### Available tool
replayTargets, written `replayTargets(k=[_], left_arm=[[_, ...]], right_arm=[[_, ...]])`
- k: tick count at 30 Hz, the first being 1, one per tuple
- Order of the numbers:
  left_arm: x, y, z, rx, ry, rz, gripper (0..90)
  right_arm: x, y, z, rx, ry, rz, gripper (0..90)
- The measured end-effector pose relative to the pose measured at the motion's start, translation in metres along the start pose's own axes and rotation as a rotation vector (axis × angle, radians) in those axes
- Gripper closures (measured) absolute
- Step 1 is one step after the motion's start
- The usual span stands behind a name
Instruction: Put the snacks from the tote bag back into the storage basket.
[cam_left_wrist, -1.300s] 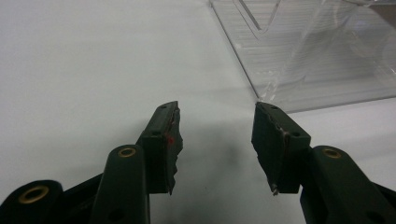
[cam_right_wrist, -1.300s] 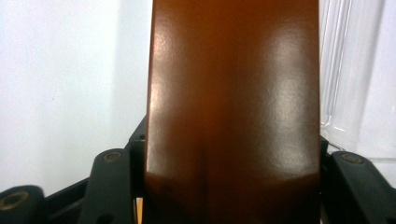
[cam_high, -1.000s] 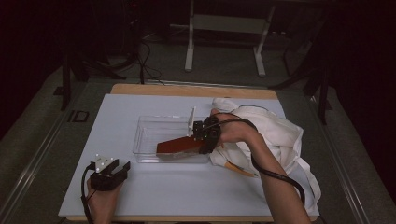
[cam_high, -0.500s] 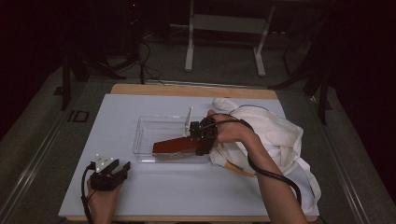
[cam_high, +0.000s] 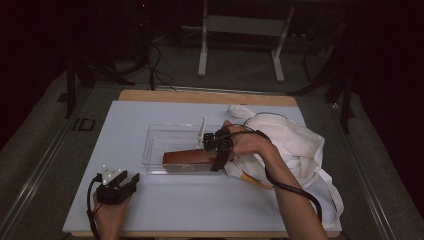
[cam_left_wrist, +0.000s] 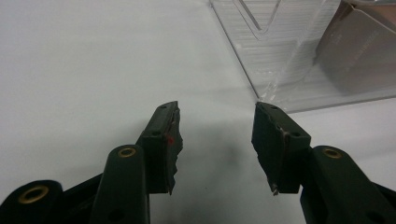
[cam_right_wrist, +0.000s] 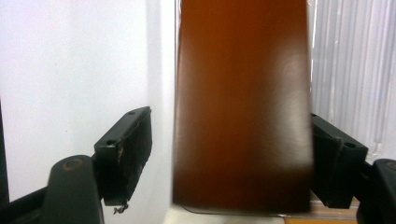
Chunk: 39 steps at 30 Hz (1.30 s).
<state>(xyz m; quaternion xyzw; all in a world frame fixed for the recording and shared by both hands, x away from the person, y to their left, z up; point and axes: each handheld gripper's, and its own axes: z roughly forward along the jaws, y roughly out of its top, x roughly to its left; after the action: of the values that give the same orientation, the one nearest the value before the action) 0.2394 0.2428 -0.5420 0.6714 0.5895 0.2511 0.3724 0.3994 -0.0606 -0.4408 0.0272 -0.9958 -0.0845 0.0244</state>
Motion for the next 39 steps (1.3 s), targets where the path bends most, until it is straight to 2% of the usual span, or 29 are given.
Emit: replayTargets(k=[4,18,23,25,30,39], left_arm=[[0.0,0.0,0.0,0.0,0.0,0.0,51.8],[0.0,0.0,0.0,0.0,0.001,-0.001,51.8],[0.0,0.0,0.0,0.002,0.001,0.001,51.8],[0.0,0.0,0.0,0.002,0.001,0.001,51.8],[0.0,0.0,0.0,0.008,0.006,-0.001,51.6],[-0.001,0.001,0.002,0.018,0.014,0.009,51.1]], right_arm=[[0.0,-0.001,0.0,-0.01,0.005,0.005,24.3],[0.001,-0.009,-0.009,-0.037,-0.026,0.016,25.5],[0.002,-0.012,-0.015,-0.049,-0.084,0.038,27.9],[0.004,-0.014,-0.018,-0.058,-0.086,0.057,27.9],[0.009,-0.019,-0.022,-0.079,-0.122,0.063,27.8],[0.027,-0.034,-0.029,-0.17,-0.2,0.104,27.8]])
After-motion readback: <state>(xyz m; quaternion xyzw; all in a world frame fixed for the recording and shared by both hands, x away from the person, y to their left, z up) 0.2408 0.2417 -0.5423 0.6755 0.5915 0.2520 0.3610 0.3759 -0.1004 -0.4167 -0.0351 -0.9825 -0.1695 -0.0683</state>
